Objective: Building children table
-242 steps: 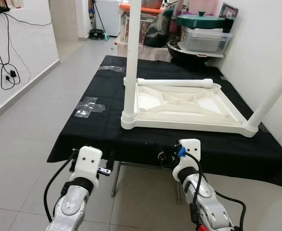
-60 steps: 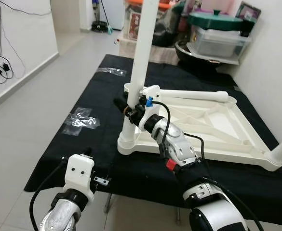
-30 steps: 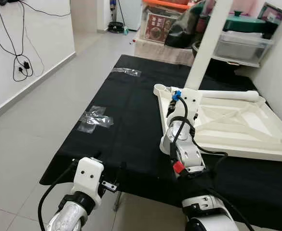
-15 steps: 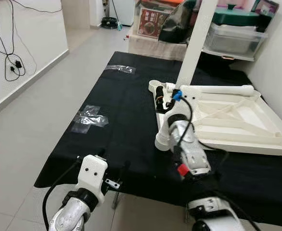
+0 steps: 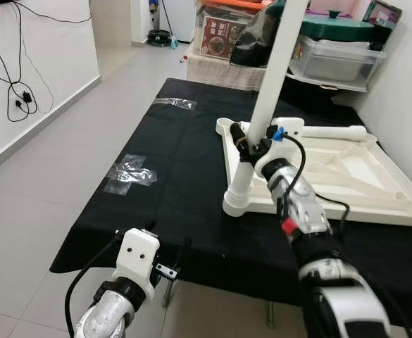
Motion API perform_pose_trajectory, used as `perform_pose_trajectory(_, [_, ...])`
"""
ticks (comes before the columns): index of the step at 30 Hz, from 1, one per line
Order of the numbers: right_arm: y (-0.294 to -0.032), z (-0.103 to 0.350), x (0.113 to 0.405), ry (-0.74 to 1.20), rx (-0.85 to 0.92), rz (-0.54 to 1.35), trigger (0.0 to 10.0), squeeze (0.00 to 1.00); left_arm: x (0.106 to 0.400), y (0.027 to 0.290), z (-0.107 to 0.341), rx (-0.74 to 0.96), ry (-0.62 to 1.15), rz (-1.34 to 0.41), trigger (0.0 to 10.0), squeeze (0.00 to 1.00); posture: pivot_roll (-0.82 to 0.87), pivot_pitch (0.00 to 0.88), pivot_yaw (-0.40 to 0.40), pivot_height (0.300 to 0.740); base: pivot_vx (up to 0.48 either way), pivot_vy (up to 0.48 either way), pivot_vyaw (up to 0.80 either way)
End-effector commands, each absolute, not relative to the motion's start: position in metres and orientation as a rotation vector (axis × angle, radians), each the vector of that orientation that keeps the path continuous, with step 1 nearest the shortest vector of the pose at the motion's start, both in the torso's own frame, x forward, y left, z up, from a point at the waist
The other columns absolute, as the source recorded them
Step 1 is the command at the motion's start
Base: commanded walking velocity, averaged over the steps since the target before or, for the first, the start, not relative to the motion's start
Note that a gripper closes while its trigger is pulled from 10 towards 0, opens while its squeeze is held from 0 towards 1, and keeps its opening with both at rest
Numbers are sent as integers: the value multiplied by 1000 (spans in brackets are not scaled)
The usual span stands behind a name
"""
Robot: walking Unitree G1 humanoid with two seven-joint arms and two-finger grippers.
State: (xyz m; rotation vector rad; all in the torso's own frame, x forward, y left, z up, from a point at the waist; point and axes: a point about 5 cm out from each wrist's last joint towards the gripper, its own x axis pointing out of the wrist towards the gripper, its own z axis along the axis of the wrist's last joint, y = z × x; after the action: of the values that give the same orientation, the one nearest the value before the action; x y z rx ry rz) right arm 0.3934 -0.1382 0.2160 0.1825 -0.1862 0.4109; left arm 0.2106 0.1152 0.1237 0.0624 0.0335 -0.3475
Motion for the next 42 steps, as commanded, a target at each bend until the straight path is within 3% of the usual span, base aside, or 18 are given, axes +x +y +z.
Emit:
perform_pose_trajectory(1, [-135, 223, 397, -190, 210, 521, 10000, 0, 211, 112, 122, 70, 34, -356, 10000, 0, 130, 0, -135, 740, 0, 0, 0])
perform_pose_trajectory(9, [-125, 229, 399, -115, 181, 801, 10000, 0, 208, 110, 124, 73, 27, -363, 10000, 0, 144, 0, -141, 740, 0, 0, 0])
perform_pose_trajectory(22, [-110, 227, 396, -29, 112, 1024, 10000, 0, 205, 110, 126, 75, 26, -366, 10000, 0, 177, 4, -147, 740, 0, 0, 0])
perform_pose_trajectory(23, [-107, 227, 396, -25, 109, 1025, 8549, 0, 204, 110, 126, 76, 27, -368, 10000, 0, 177, 2, -145, 740, 0, 0, 0])
perform_pose_trajectory(24, [-107, 227, 396, -25, 109, 1025, 8549, 0, 204, 110, 126, 76, 27, -368, 10000, 0, 177, 2, -145, 740, 0, 0, 0])
perform_pose_trajectory(25, [-104, 228, 397, -33, 116, 1018, 0, 0, 204, 109, 125, 78, 28, -369, 10000, 0, 182, 3, -150, 740, 0, 0, 0])
perform_pose_trajectory(37, [-102, 217, 398, -82, 178, 887, 0, 0, 207, 108, 126, 69, 23, -363, 10000, 0, 159, 1, -141, 740, 0, 0, 0])
perform_pose_trajectory(42, [-107, 206, 397, -105, 191, 717, 0, 0, 209, 108, 126, 68, 20, -361, 10000, 0, 145, 0, -135, 740, 0, 0, 0])
